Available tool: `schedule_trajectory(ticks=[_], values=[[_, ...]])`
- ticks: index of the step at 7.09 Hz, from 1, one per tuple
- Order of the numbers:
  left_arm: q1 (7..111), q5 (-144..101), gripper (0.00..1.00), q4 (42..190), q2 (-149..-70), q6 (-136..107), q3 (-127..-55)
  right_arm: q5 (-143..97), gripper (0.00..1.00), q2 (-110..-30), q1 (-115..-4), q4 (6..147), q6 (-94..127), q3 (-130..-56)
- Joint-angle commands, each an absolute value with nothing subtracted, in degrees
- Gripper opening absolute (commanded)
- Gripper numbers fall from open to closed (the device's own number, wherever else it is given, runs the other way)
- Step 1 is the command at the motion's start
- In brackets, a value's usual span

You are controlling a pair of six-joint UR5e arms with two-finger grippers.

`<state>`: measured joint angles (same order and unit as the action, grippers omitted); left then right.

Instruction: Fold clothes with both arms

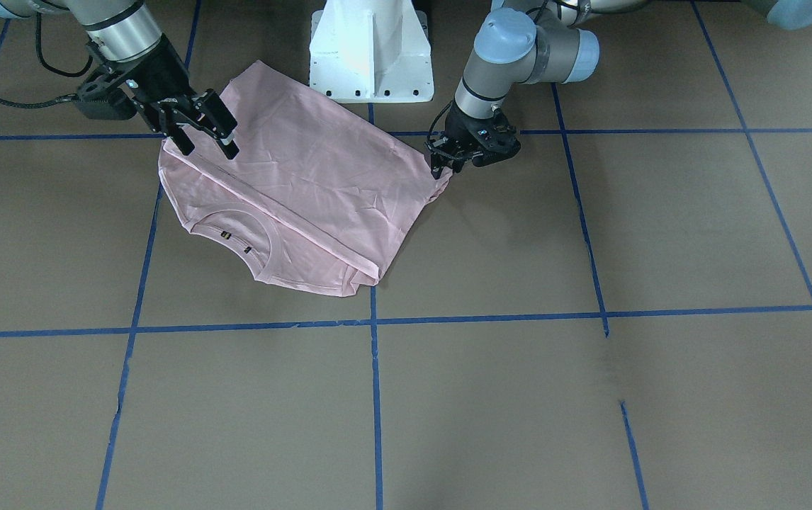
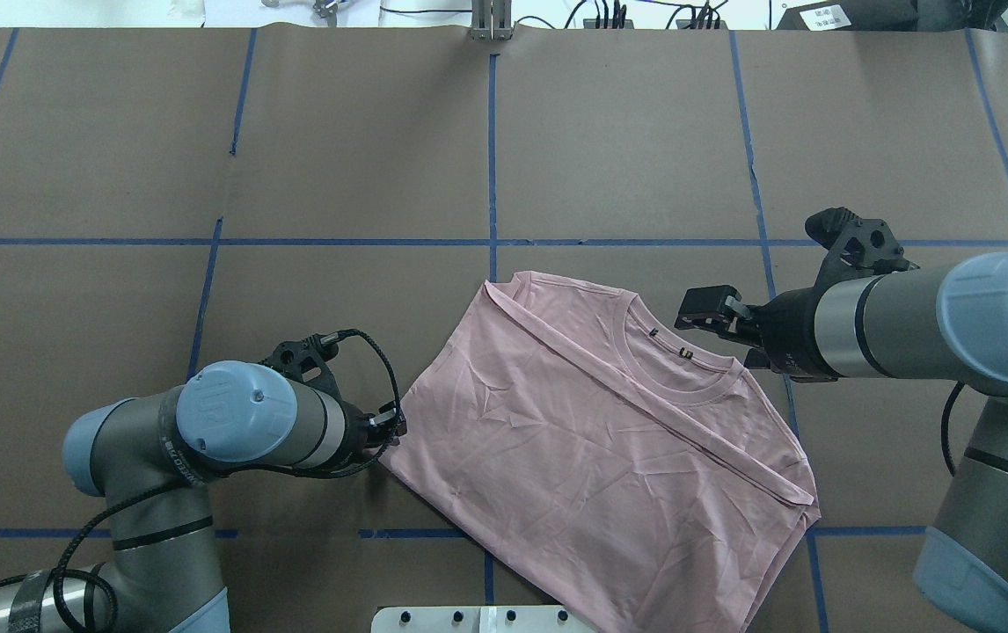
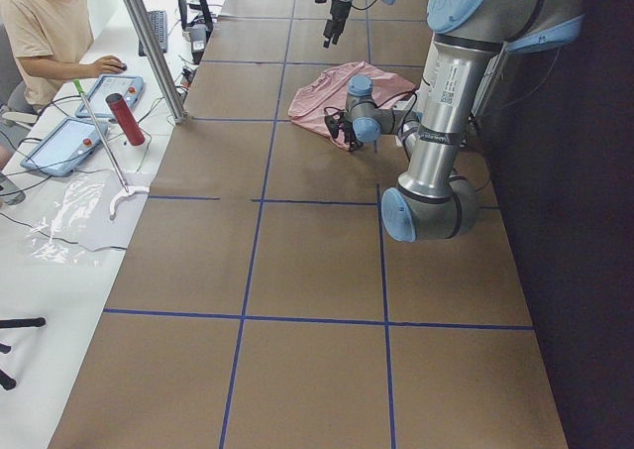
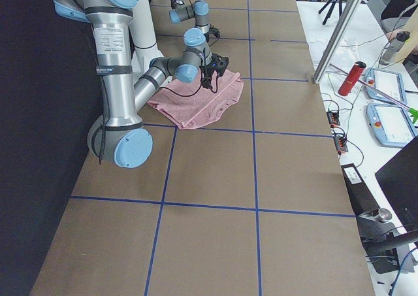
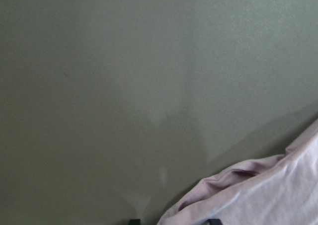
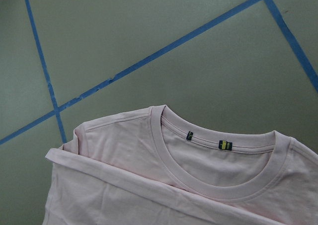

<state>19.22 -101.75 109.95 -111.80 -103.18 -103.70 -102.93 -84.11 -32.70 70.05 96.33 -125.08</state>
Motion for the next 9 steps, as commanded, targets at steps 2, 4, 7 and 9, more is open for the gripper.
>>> schedule_trajectory(ticks=[2, 4, 7, 9], values=[[19.5, -101.6, 0.0, 110.0, -111.8, -103.2, -104.6, -102.8, 1.0, -84.2, -32.7, 70.5, 96.4, -125.2], [23.0, -99.9, 0.0, 110.1, -111.9, -101.3, -104.5, -102.7, 1.0, -84.1, -32.7, 70.6, 96.6, -125.2], [35.9, -97.0, 0.0, 111.7, -121.9, -89.5, -93.7, -102.1, 1.0, -84.2, -32.7, 70.6, 96.9, -124.5], [42.0, -96.9, 0.0, 123.3, -129.6, -86.4, -77.3, -102.1, 1.0, -84.2, -32.6, 70.1, 97.0, -123.9]])
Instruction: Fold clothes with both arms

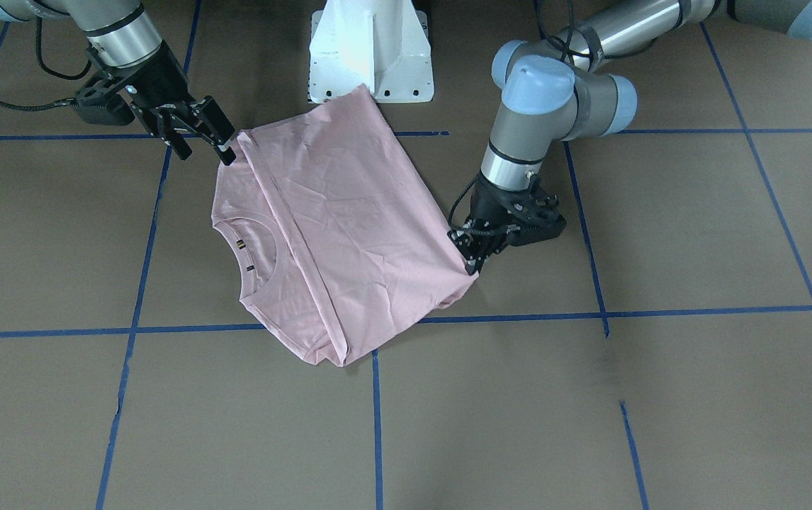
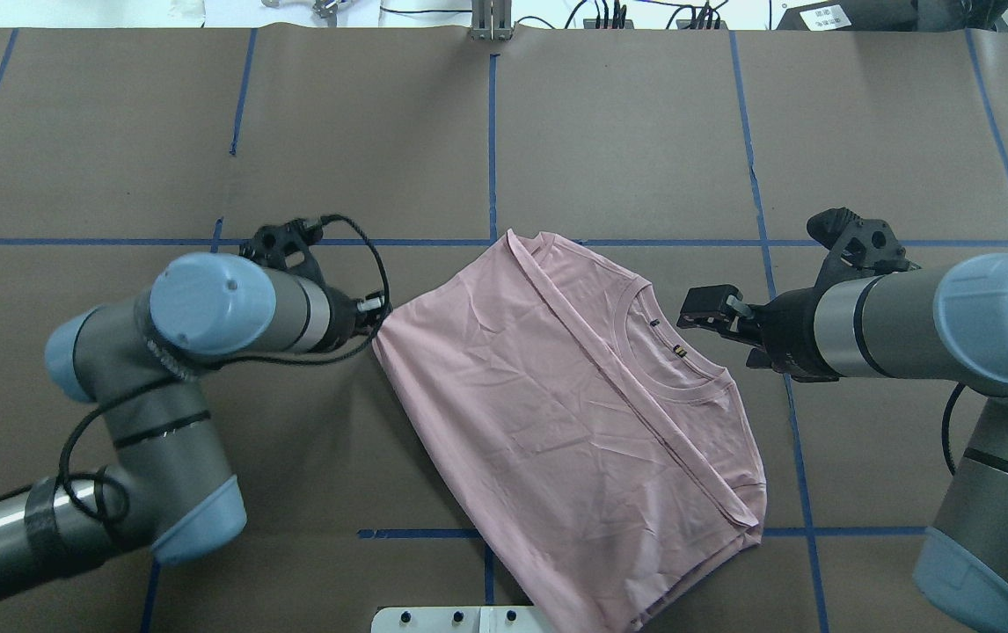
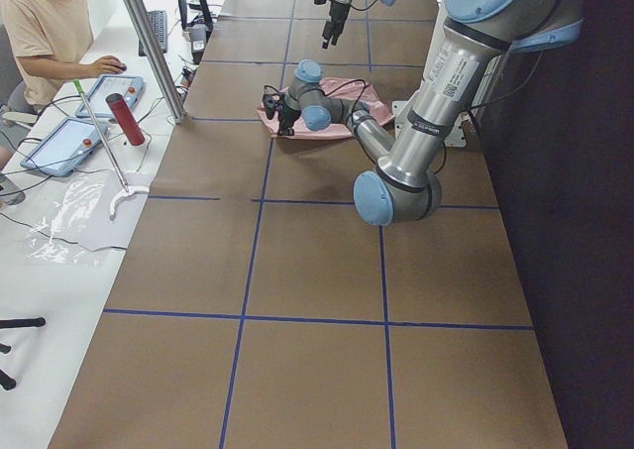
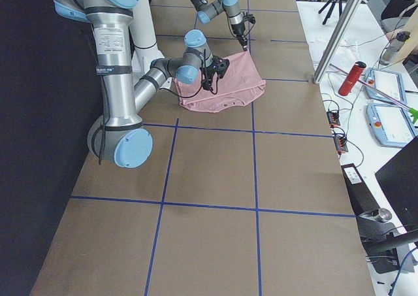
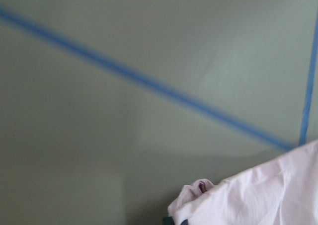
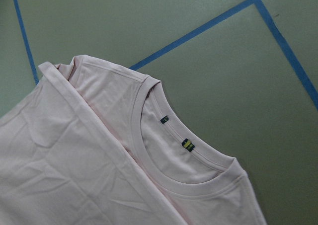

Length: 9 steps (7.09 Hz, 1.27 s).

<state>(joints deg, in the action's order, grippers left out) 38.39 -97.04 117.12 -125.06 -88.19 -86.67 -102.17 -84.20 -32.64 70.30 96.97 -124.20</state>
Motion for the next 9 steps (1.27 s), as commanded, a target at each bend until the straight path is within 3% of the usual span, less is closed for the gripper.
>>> schedule_trajectory(ticks=[1, 2, 3, 4, 5, 7, 9], values=[[43.1, -96.9, 0.0, 127.7, -134.1, -85.4, -67.9, -102.1, 1.0, -84.1, -32.4, 70.0, 97.0, -123.5], [44.9, -96.9, 0.0, 132.7, -137.9, -82.8, -59.2, -102.0, 1.0, -82.8, -32.2, 70.0, 97.1, -123.0], [45.6, -96.9, 0.0, 135.0, -138.5, -81.2, -56.6, -102.0, 1.0, -82.1, -31.9, 70.0, 97.1, -122.4], [45.8, -97.0, 0.31, 135.1, -138.5, -81.0, -56.9, -102.0, 1.0, -81.8, -30.7, 70.0, 97.1, -122.3], [46.1, -97.6, 0.51, 134.7, -137.1, -80.9, -60.5, -102.0, 1.0, -79.6, -28.8, 70.4, 97.5, -121.1], [46.1, -102.2, 0.51, 134.7, -125.4, -81.0, -77.1, -96.3, 1.0, -76.0, -19.9, 70.8, 107.3, -116.6], [46.2, -103.2, 0.51, 134.3, -124.0, -81.6, -81.0, -88.4, 1.0, -70.9, -12.4, 73.2, 116.5, -112.4]])
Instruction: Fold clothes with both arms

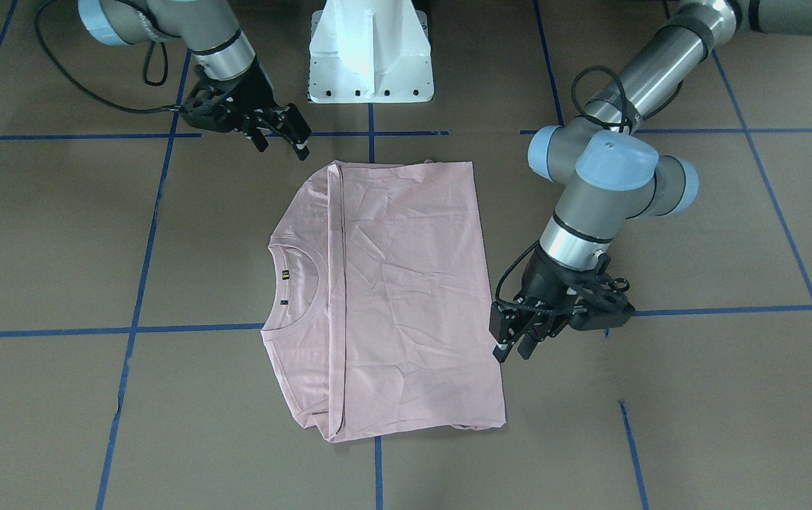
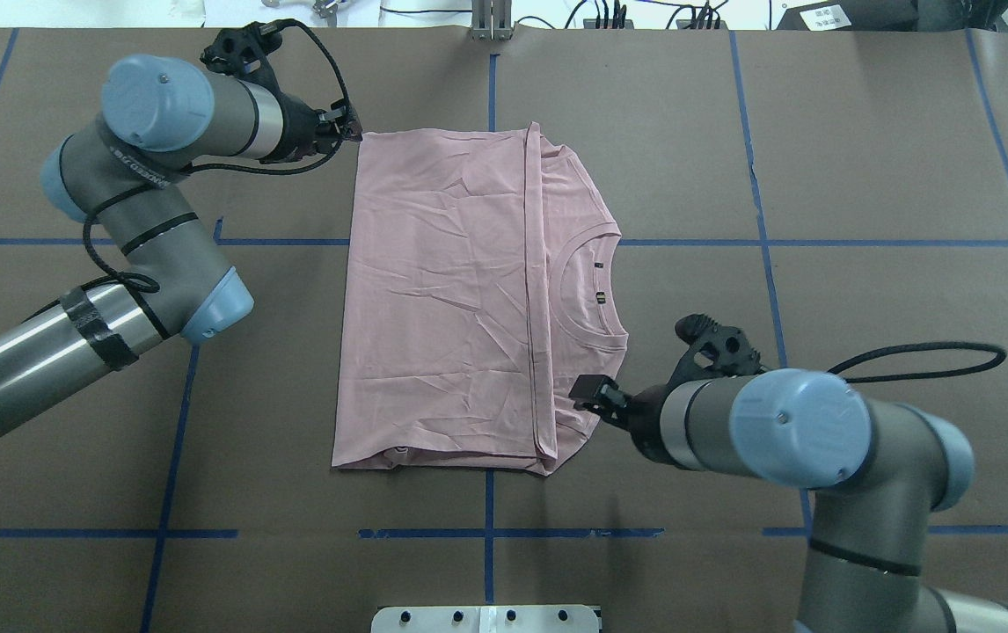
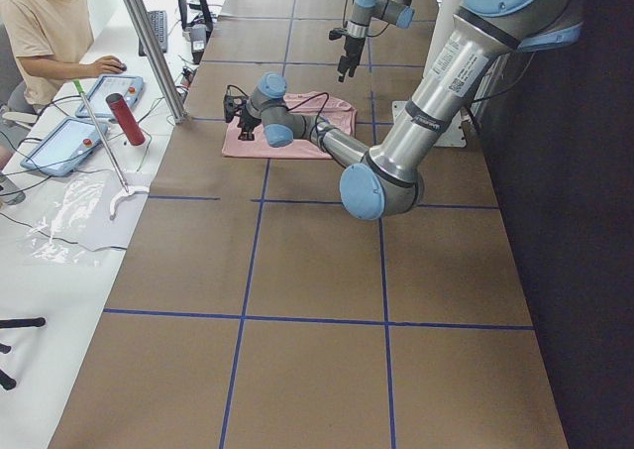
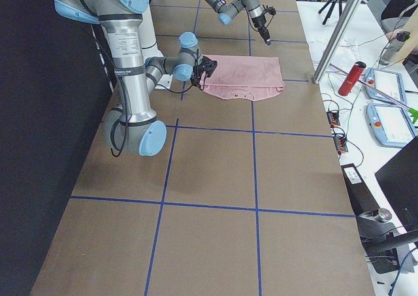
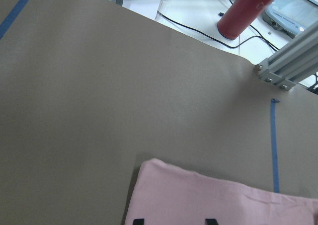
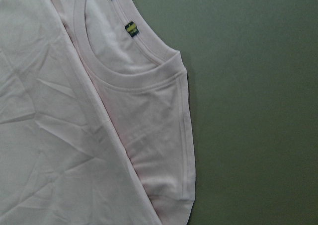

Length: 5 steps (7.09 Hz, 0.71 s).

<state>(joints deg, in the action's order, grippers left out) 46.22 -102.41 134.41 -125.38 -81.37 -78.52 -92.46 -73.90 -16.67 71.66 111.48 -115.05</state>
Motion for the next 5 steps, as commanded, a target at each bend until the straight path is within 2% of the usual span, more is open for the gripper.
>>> schedule_trajectory(ticks=[1, 2, 4, 5], values=[[46.2, -103.2, 0.51, 134.3, -123.9, -81.7, -81.0, -86.0, 1.0, -68.1, -10.9, 74.8, 118.8, -109.5], [46.2, -103.2, 0.51, 134.3, -124.0, -81.8, -81.0, -85.6, 0.98, -65.4, -10.9, 74.7, 120.0, -105.9], [46.1, -103.0, 0.51, 134.4, -123.9, -82.8, -80.9, -85.5, 0.82, -65.6, -11.1, 75.0, 121.0, -105.6], [46.0, -103.0, 0.51, 134.4, -123.9, -82.9, -80.9, -85.5, 0.79, -65.7, -11.6, 75.0, 121.0, -105.6]])
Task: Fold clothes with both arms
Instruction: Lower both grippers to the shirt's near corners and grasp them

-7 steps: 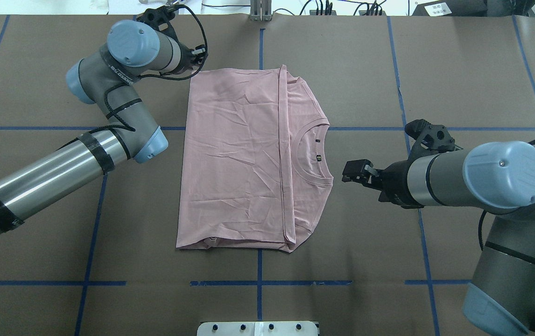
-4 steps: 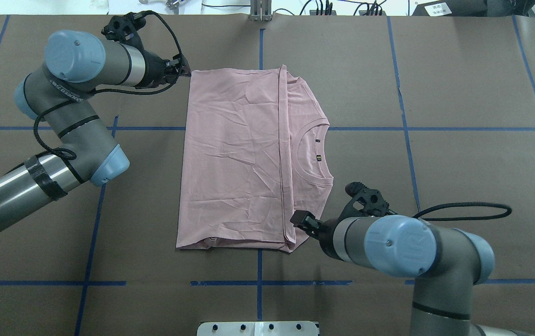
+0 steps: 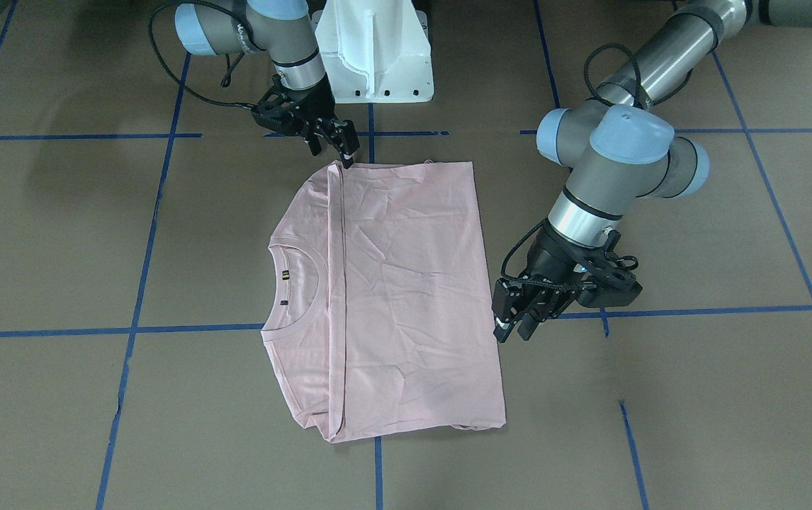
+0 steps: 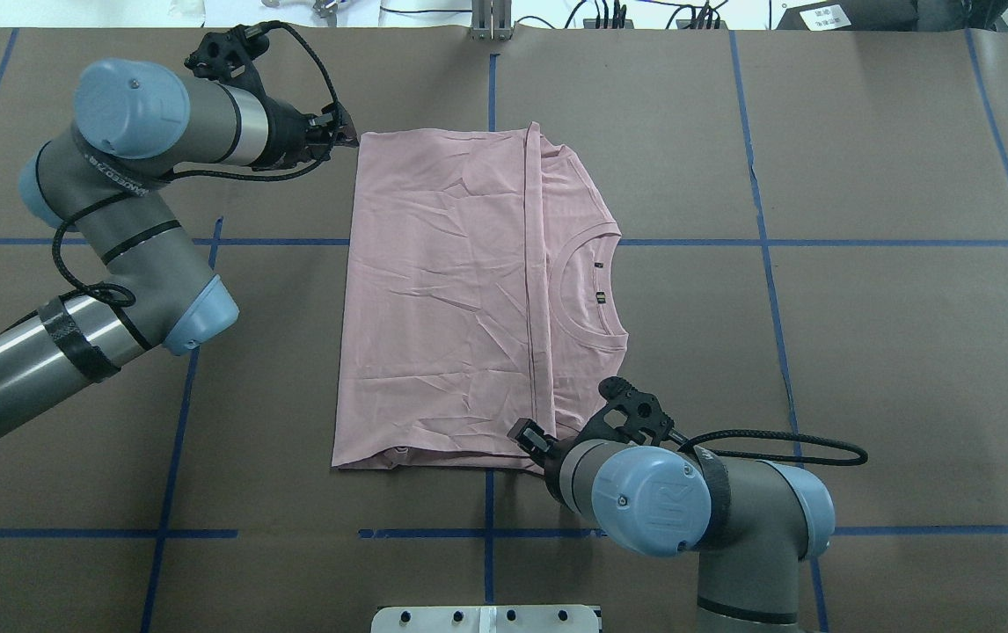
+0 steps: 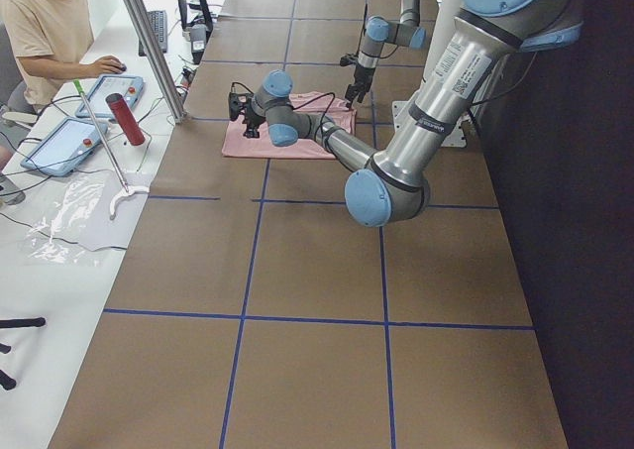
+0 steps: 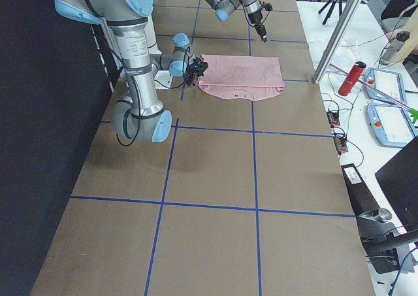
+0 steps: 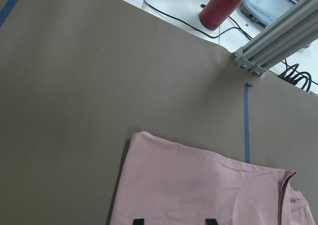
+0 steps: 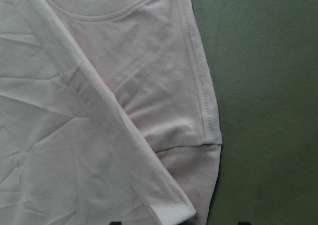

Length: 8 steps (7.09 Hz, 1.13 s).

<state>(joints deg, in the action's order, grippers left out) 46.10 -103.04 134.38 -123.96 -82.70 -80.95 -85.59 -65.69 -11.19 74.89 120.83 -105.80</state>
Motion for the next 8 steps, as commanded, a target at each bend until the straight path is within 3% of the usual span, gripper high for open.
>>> schedule_trajectory(ticks=[1, 3, 4, 5, 6, 7, 8], values=[[46.0, -103.0, 0.51, 134.3, -123.9, -82.9, -80.9, -85.5, 0.79, -65.7, -11.8, 75.0, 121.0, -105.5], [46.0, -102.9, 0.51, 134.3, -123.9, -82.9, -80.9, -85.5, 0.79, -65.7, -11.8, 75.1, 121.0, -104.2], [46.0, -102.9, 0.51, 134.3, -123.9, -82.9, -80.9, -85.5, 0.66, -65.7, -12.0, 75.1, 121.0, -104.2], [46.0, -102.9, 0.51, 134.3, -123.9, -82.9, -80.9, -85.5, 0.35, -65.5, -12.0, 76.6, 121.0, -104.2], [46.0, -102.9, 0.51, 134.3, -123.9, -82.9, -80.9, -85.5, 0.15, -65.5, -12.0, 76.7, 121.0, -104.2], [46.0, -102.9, 0.51, 134.3, -123.8, -82.9, -80.9, -85.6, 0.0, -65.4, -12.0, 76.7, 121.0, -104.2], [46.0, -102.9, 0.51, 134.2, -123.8, -82.9, -80.9, -85.7, 0.0, -65.4, -12.0, 76.6, 120.9, -104.3]])
